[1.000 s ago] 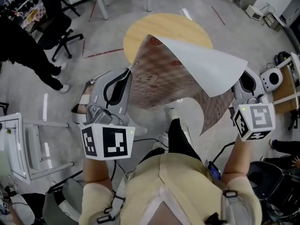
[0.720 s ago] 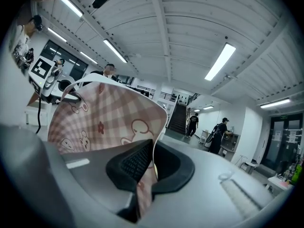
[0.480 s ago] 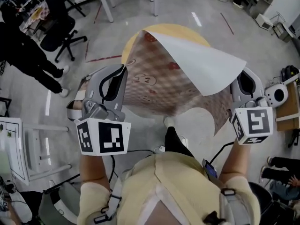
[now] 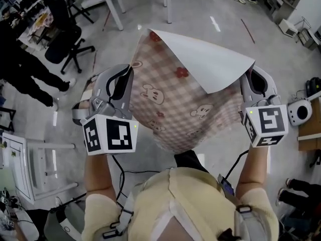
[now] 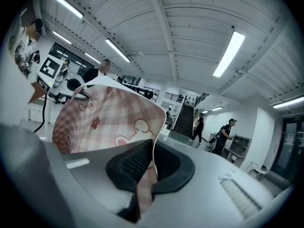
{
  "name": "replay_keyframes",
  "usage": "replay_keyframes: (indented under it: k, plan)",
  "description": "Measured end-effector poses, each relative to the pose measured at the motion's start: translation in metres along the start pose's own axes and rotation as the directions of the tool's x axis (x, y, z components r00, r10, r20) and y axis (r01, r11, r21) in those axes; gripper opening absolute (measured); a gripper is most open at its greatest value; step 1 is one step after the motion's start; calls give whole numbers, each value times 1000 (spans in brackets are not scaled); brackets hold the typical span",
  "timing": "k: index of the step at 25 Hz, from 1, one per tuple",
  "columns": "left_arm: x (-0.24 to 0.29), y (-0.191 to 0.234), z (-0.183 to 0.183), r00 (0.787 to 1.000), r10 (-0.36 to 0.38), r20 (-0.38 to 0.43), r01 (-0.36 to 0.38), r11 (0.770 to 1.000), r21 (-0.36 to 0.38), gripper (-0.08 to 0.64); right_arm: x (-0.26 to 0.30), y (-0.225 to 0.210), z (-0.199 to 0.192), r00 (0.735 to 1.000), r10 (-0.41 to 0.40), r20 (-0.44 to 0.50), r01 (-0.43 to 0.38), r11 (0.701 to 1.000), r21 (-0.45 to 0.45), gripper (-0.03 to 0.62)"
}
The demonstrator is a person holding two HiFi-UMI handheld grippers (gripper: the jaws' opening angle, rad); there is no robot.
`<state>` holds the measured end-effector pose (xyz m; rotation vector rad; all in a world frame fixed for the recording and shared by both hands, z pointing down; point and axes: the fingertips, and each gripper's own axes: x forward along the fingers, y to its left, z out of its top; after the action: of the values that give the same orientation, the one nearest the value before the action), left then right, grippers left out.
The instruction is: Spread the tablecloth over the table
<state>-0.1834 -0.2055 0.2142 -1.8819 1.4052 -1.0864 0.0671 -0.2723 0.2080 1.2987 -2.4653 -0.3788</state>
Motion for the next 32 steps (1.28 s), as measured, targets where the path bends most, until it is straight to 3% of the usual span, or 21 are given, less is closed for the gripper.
replay_keyframes:
  k: [15, 18, 21, 23, 27, 32]
  plan:
    - [170, 60, -13, 998, 0, -58, 3, 999, 52, 11, 151, -82, -8, 1000, 14, -8, -14, 999, -50, 9]
    - [226, 59, -16, 997, -35, -72, 39, 997, 59, 11, 197, -107, -36, 999, 18, -38, -20, 999, -33, 10]
    - [271, 31, -31, 991, -85, -100, 92, 994, 64, 12, 226, -111, -83, 996, 33, -77, -35, 999, -25, 9]
    - [286, 20, -40, 987, -109, -118, 116, 991, 61, 12, 236, -109, -99, 994, 42, -96, -45, 998, -34, 11]
    - [297, 32, -53, 981, -137, -139, 144, 989, 42, 12, 254, -106, -92, 991, 56, -123, -61, 997, -37, 11]
    - [353, -6, -96, 959, -211, -188, 218, 976, 20, 14, 305, -93, -157, 975, 112, -192, -113, 994, 6, 11]
